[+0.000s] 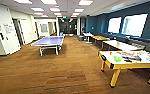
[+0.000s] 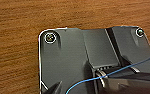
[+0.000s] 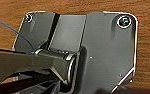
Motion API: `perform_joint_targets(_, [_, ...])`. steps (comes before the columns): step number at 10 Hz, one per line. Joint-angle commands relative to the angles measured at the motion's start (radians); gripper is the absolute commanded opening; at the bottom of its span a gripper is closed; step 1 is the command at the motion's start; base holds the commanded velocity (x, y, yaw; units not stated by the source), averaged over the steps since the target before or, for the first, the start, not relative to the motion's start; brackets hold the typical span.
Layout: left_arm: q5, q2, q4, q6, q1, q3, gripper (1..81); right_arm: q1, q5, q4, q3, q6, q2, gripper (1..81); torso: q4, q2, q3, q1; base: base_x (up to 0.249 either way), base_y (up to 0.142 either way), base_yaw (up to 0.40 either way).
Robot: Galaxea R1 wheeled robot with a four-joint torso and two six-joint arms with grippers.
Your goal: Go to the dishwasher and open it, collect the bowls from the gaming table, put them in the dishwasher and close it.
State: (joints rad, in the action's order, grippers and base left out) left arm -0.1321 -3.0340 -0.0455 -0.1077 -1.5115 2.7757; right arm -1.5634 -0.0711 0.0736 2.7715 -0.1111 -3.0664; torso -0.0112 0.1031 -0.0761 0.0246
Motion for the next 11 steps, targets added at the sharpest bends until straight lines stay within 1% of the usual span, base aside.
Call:
perform_joint_targets(1, [0.043, 0.003, -0.005, -0.006, 0.050, 0.001, 81.1, 0.042, 0.048, 0.000, 0.002, -0.001, -0.002, 81.1, 0.000, 0.000, 0.000, 0.000, 0.181, 0.000, 0.000])
perform_joint_targets(11, [0.043, 0.003, -0.005, -0.007, 0.050, 0.001, 81.1, 0.042, 0.047, 0.000, -0.003, -0.001, -0.002, 81.1, 0.000, 0.000, 0.000, 0.000, 0.186, 0.000, 0.000])
